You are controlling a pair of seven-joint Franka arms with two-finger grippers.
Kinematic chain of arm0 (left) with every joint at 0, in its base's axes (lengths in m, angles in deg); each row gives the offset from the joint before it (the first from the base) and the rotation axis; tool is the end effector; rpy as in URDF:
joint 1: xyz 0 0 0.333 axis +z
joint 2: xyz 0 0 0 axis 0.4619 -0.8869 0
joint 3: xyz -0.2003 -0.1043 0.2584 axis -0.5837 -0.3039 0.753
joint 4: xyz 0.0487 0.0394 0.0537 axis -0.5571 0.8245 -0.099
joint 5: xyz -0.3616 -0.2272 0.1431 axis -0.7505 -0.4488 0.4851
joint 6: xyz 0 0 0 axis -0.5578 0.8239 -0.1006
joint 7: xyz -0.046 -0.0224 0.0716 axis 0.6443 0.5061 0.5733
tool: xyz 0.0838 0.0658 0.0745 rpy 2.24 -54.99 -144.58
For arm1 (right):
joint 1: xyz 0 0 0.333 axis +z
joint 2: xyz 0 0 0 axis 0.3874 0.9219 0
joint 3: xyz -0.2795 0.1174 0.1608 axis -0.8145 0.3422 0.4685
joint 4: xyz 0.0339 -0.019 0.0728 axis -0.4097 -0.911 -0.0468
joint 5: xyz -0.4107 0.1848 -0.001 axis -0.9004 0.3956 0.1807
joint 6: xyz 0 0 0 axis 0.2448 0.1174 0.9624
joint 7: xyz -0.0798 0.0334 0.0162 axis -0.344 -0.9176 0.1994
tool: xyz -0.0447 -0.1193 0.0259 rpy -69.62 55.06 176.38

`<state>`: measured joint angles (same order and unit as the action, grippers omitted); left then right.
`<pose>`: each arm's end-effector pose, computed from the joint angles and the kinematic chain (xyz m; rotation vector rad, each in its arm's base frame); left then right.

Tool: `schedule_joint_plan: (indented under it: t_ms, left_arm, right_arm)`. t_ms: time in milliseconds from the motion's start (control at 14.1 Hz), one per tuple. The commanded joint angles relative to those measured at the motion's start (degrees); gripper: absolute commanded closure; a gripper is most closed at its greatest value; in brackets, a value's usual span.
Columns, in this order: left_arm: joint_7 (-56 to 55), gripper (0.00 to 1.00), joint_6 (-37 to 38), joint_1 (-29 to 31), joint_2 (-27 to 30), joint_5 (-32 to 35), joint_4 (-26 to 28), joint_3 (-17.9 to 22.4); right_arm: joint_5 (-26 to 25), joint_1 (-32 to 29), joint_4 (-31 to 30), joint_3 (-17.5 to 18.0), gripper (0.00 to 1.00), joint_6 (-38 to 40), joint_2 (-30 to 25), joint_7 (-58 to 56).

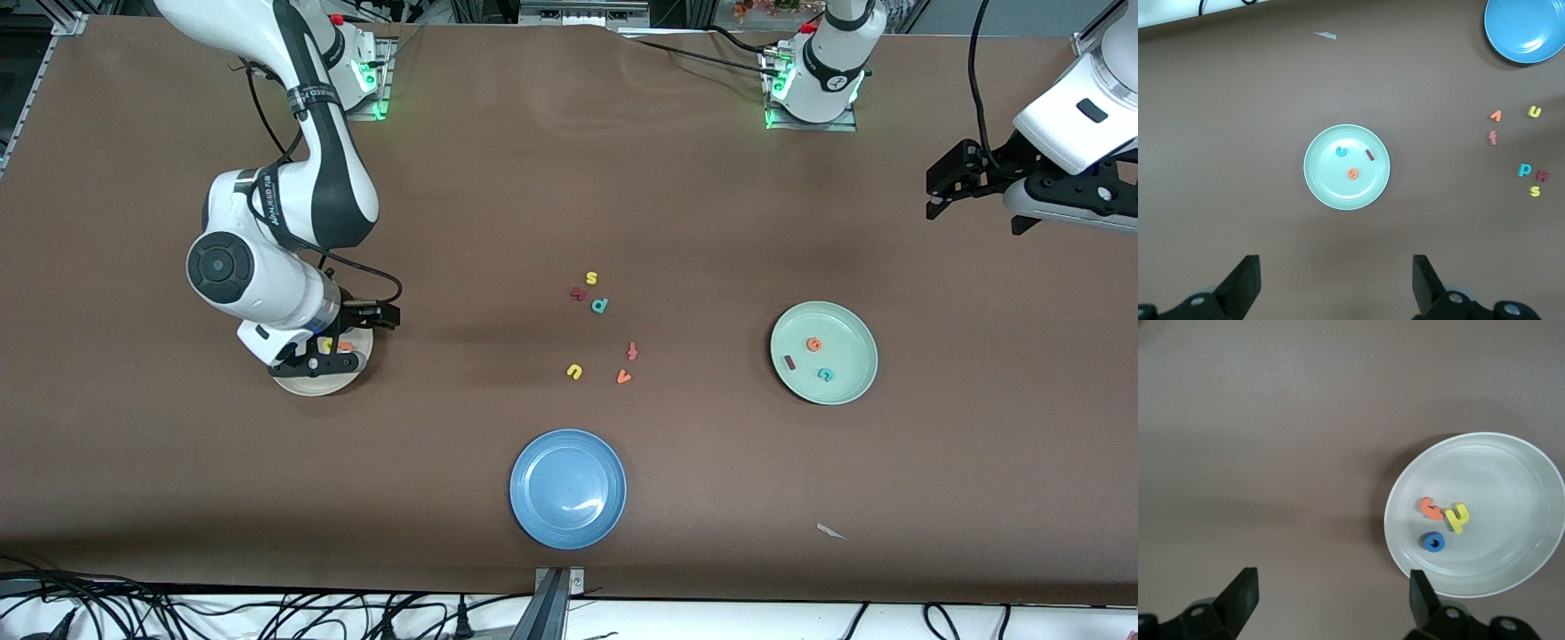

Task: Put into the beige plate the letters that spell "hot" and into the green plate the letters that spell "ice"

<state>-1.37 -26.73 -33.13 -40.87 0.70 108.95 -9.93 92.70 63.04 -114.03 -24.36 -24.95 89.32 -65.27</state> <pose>0.6107 -0.0721 0.6431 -3.1134 0.3001 -0.0667 0.6814 0.2105 0.3114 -3.0949 -0.1210 0.1776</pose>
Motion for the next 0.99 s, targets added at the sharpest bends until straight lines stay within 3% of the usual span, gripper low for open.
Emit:
schedule_joint_plan:
  t_ms: [0, 141, 212, 565, 919]
  left_arm:
    - [1.08, 0.00, 0.13, -1.24, 1.21, 0.96, 0.96, 1.01]
    - [1.08, 0.00, 0.13, -1.15, 1.21, 0.96, 0.96, 1.10]
    - [1.16, 0.00, 0.13, -1.24, 1.21, 0.96, 0.87, 1.36]
    - [1.16, 0.00, 0.13, -1.50, 1.21, 0.96, 0.87, 1.54]
    - [0.99, 0.00, 0.13, -1.41, 1.03, 0.96, 1.05, 1.54]
  right_arm:
    - [-3.85, -6.20, -0.72, 5.83, 0.00, 1.99, -4.47, 0.92]
    - [-9.55, -13.32, -1.86, 13.04, 0.00, 2.52, -7.64, 0.83]
    - [-10.36, -15.79, -2.99, 14.47, 0.00, 2.61, -9.31, 0.83]
    - [-11.24, -26.26, -7.84, 19.21, 0.00, 7.16, -18.19, 0.12]
    - [-17.39, -33.65, -7.40, 23.88, 0.00, 16.65, -27.24, 0.04]
